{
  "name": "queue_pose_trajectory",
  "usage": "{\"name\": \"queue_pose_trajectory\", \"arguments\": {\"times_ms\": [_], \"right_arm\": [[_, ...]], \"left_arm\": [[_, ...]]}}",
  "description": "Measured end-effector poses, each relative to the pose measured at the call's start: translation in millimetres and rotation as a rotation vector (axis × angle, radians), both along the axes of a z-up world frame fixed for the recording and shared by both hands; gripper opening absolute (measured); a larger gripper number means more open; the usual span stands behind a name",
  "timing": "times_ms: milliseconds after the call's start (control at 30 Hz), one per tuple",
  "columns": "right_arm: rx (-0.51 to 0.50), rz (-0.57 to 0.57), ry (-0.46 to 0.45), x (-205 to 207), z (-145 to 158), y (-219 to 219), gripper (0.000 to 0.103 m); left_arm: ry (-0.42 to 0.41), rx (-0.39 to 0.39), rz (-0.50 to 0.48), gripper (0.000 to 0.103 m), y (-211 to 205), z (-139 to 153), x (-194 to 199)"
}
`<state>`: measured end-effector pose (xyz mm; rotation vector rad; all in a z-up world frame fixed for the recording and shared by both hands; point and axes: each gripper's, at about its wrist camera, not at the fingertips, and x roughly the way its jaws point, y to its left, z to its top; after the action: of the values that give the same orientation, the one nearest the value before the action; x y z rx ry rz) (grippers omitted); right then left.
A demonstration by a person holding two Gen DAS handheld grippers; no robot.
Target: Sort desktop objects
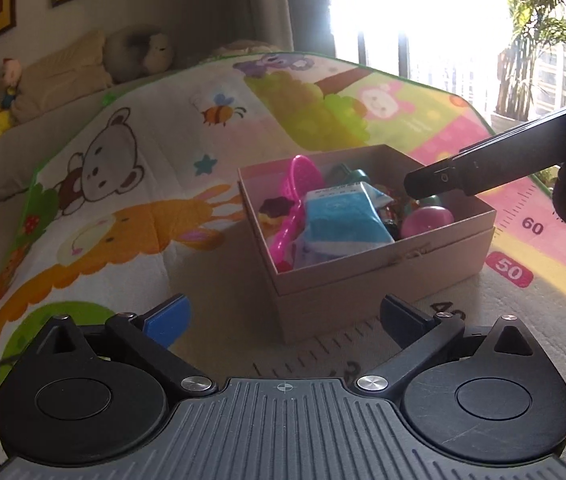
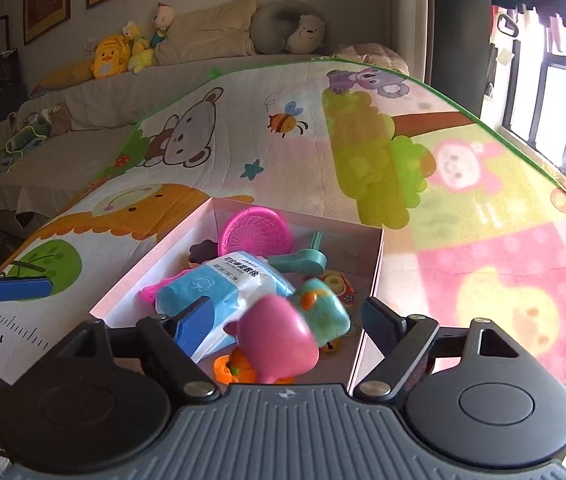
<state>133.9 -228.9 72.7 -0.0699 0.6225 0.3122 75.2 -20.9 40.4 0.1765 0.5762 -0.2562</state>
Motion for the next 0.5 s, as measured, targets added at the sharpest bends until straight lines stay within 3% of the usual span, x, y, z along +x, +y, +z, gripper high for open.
{"name": "queue_pose_trajectory", "arguments": {"times_ms": [167, 300, 500], "right_arm": [[0.077, 0.000, 0.000, -53, -13, 14, 0.102], [0.177, -0.021, 0.110, -88, -37, 12, 0.102], [0.097, -0.095, 0.141, -99, -59, 11, 0.103]], "left_arm": [[0.082, -0.077, 0.087, 0.103, 24, -21, -17], [0.130, -0.076, 0.140, 0.103, 30, -35, -33], [0.082, -0.056, 0.224, 0.103, 22, -37, -41]]}}
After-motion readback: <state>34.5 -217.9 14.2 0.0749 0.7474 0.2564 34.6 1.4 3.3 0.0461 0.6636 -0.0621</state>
